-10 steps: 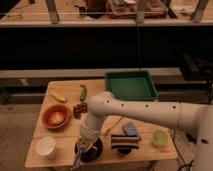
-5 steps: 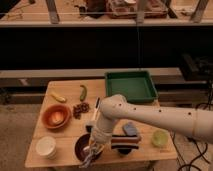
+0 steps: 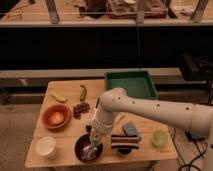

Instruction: Wipe purple bowl with towel

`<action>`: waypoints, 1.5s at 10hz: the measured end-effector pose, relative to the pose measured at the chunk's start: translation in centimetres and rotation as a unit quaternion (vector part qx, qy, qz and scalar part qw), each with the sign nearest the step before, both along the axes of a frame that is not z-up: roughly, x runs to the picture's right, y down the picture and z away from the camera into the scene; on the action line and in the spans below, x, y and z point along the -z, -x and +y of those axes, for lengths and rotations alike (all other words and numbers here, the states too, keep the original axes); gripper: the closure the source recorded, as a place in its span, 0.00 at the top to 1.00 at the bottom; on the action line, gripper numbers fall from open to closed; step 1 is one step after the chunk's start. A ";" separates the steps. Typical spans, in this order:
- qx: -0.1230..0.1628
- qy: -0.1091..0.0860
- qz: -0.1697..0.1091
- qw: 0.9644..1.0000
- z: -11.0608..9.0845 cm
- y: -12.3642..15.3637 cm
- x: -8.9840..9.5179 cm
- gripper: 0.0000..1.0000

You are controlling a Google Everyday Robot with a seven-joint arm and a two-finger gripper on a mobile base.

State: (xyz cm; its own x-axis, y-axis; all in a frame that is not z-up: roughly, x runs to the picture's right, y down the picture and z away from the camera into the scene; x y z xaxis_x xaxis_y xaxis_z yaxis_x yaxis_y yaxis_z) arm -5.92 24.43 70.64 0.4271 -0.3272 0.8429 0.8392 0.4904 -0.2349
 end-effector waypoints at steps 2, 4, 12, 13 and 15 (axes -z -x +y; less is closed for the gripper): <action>0.015 -0.004 -0.025 1.000 -0.1 3.7 0.1 0.00; 0.034 -0.007 -0.053 0.998 0.3 6.1 0.9 0.00; 0.037 0.030 -0.026 0.999 4.6 -0.3 2.4 0.00; 0.035 0.027 -0.018 0.999 4.2 -0.7 2.1 0.00; 0.031 0.013 -0.004 0.999 2.2 -0.8 0.6 0.00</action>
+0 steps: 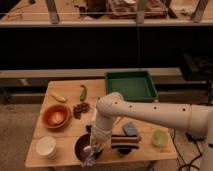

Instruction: Wipe purple bowl with towel

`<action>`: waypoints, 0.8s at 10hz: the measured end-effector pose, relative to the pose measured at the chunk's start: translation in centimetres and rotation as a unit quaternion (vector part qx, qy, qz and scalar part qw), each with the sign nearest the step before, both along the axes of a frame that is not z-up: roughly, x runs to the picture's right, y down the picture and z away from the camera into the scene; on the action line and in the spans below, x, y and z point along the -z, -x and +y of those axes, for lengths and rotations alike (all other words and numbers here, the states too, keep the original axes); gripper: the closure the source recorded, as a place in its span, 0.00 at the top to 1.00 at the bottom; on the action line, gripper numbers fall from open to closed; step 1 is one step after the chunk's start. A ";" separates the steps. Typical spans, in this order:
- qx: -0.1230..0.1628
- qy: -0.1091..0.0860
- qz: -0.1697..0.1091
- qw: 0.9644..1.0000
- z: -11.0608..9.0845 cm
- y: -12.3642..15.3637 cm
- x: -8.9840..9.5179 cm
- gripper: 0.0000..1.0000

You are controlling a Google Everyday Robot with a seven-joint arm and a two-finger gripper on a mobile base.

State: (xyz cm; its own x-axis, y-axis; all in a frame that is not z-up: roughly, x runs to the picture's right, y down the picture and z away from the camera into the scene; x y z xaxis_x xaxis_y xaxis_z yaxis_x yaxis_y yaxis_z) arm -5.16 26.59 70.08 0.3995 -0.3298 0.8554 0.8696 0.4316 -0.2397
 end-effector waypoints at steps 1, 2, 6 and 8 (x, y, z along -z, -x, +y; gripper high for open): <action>0.001 -0.005 0.001 1.000 -0.8 0.4 -0.6 0.00; 0.003 -0.009 -0.001 1.000 -1.5 1.1 -1.2 0.00; 0.017 -0.015 -0.041 0.999 -2.1 6.1 -1.4 0.00; 0.023 -0.014 -0.059 0.998 -0.9 6.6 0.1 0.00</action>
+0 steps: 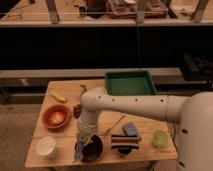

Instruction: Wipe purple bowl with towel

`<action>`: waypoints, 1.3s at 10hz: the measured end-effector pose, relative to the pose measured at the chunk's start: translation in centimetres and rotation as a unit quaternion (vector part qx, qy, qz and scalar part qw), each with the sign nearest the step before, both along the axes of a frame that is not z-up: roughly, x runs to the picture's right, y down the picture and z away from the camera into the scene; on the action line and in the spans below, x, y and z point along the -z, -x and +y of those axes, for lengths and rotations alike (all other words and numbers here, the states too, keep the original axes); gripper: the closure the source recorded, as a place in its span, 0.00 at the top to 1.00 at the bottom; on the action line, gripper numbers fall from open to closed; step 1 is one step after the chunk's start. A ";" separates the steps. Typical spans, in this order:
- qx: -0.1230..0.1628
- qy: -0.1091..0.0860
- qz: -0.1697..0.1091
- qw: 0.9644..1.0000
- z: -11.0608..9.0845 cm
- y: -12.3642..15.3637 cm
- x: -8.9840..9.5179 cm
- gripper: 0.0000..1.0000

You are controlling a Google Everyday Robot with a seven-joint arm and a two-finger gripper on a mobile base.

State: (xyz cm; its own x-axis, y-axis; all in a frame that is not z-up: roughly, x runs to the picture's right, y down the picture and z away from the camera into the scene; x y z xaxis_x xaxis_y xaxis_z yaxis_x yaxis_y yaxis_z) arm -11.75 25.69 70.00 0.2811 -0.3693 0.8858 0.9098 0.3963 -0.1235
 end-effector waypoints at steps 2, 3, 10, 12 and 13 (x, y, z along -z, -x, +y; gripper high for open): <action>0.006 0.010 -0.009 1.000 2.1 -0.5 1.8 0.00; 0.006 0.016 -0.008 1.000 2.8 -1.0 2.0 0.00; -0.019 0.017 0.059 0.998 1.5 -6.6 -0.9 0.00; -0.019 0.005 0.048 0.999 -0.3 -4.9 -1.3 0.00; -0.019 0.002 0.043 0.999 -0.5 -3.9 -1.4 0.00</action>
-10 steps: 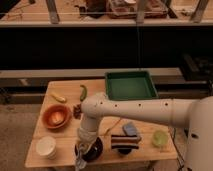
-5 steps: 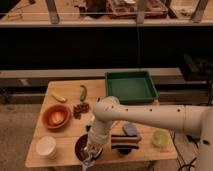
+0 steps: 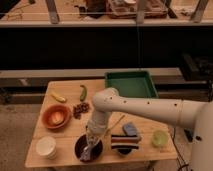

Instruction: Wipe purple bowl with towel

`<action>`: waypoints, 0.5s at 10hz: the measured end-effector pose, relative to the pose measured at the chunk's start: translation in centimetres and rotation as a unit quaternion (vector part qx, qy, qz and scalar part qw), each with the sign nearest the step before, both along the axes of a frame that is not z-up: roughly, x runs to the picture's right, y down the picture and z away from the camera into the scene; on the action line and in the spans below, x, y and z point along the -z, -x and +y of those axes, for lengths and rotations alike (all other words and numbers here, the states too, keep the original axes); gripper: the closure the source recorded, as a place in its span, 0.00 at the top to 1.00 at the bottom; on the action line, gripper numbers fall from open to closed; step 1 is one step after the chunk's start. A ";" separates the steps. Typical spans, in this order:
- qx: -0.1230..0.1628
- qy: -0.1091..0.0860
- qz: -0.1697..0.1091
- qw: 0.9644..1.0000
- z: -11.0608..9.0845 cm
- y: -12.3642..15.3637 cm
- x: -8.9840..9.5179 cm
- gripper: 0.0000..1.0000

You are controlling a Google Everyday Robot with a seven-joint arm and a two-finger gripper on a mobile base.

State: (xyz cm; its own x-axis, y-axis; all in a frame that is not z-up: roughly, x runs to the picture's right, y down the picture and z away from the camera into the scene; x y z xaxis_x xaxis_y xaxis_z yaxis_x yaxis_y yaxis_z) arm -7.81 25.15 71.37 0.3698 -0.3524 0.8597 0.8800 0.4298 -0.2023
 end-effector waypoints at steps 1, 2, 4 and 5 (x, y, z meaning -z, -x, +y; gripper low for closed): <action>0.002 -0.001 -0.011 1.000 -0.1 1.8 -0.1 0.00; 0.004 0.001 -0.027 1.000 0.1 3.8 0.1 0.00; 0.004 0.008 -0.055 0.998 0.6 5.5 1.0 0.00; 0.007 0.012 -0.067 0.998 1.1 5.7 1.9 0.00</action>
